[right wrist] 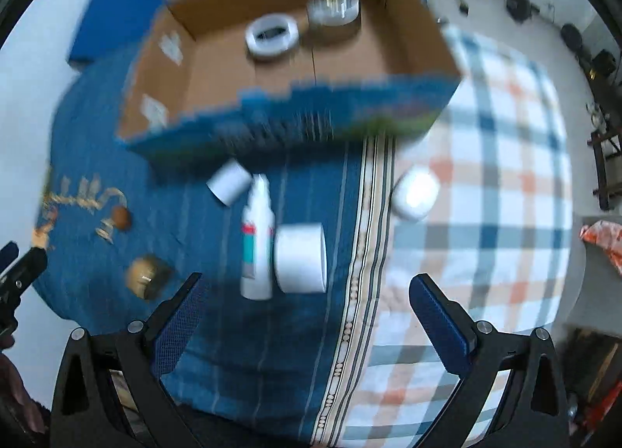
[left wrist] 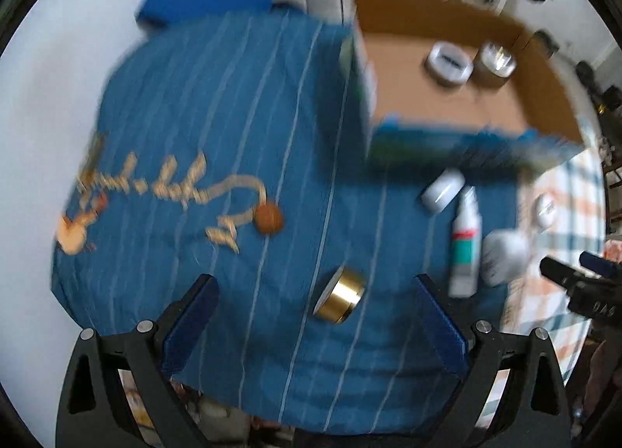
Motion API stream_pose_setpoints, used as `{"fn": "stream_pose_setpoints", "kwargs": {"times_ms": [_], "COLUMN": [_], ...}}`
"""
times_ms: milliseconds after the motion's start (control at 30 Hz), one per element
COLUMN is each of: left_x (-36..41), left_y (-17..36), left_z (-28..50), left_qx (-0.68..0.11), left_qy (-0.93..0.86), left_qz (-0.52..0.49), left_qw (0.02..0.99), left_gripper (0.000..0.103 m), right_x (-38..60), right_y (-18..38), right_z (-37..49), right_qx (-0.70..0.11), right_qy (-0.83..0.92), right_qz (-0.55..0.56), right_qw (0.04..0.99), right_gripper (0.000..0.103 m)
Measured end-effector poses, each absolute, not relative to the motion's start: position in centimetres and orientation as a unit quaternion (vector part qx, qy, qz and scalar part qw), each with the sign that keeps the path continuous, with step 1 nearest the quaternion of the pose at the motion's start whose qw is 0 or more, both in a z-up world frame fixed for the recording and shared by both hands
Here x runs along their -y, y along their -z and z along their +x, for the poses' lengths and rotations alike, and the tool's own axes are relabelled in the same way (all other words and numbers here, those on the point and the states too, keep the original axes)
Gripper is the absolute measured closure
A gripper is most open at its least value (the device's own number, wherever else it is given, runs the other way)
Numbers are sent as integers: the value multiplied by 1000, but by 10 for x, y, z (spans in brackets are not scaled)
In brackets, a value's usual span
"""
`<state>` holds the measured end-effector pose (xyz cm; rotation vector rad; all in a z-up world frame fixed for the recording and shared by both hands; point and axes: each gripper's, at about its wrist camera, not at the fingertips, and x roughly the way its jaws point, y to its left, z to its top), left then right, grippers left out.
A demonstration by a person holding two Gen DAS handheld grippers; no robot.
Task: Organize rigid objects
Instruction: 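Grasp the gold tin with the left tool while the right tool grasps the white tape roll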
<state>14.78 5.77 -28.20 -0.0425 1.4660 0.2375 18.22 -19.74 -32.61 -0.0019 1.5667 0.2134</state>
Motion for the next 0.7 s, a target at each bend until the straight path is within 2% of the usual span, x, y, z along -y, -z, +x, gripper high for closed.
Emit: {"fn": "stream_pose_setpoints", "kwargs": {"times_ms": [133,167,200,233,267,300,333,533,600,700], "left_x": [-58,-57,-55,-53,-51,-49,-47,-47,-50,-52], "left_y": [337,347,358,368,377,387,397,429,435,439], "left_z": [141,139,139,139,141,142,142,144,142,139], "left_qx": [-710,-715,-720,-727,-736,-746,-754,-771,-775,-777], "left_qy": [-97,-93,-87,-83,-81,-74,-72,-77,-77,-79], "left_qz": [-16,-14,-13,-12,-10,-16,-17,-29,-45,-59], "left_qw": [698,693,688,682,672,662,653,631,626,622], "left_gripper": [3,3,11,21,42,53,55,55,69,74], "right_x": [191,190,189,188,188,188,187,182,182,181], "right_y": [371,379,388,396,401,408,411,432,437,438], "right_z": [182,182,182,182,182,183,183,184,184,182], "right_qx": [-729,-733,-738,-742,-744,-746,-747,-759,-761,-760], "right_qy": [-86,-85,-84,-82,-81,-83,-80,-67,-63,-60], "right_qz": [-5,-3,0,4,10,16,14,5,3,-1], "right_qw": [679,674,670,665,663,660,659,647,646,648], "right_gripper": [8,14,19,31,46,54,60,61,62,62]}}
